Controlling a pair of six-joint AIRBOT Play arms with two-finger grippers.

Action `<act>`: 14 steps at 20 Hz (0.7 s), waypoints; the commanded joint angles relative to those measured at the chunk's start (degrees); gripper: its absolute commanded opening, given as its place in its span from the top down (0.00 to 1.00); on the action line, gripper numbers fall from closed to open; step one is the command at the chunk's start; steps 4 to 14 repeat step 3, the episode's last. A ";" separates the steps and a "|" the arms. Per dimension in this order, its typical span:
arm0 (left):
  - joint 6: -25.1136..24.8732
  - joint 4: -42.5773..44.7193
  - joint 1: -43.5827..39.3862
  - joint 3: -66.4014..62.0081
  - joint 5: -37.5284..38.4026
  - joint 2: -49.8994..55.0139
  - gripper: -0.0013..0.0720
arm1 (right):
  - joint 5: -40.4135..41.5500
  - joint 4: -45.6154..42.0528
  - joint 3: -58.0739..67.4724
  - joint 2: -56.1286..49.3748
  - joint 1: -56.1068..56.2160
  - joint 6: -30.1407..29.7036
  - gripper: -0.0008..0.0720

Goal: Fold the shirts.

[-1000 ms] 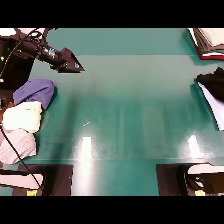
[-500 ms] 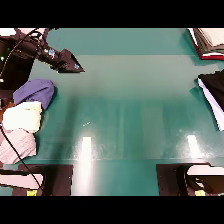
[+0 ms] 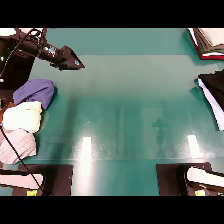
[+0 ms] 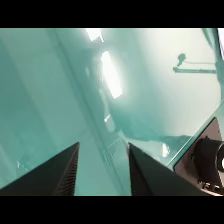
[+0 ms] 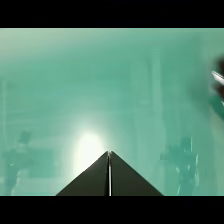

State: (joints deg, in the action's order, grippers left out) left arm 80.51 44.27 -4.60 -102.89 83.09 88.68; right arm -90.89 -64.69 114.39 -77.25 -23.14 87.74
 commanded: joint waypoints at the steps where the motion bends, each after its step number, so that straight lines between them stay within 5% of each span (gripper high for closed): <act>1: 0.07 0.00 0.00 -0.07 -1.73 -0.04 0.48 | 1.29 0.52 0.02 1.33 6.69 -0.44 0.96; 14: 0.07 0.00 0.00 -0.07 -1.68 -0.04 0.48 | 1.16 0.57 0.02 1.33 8.52 -0.42 0.96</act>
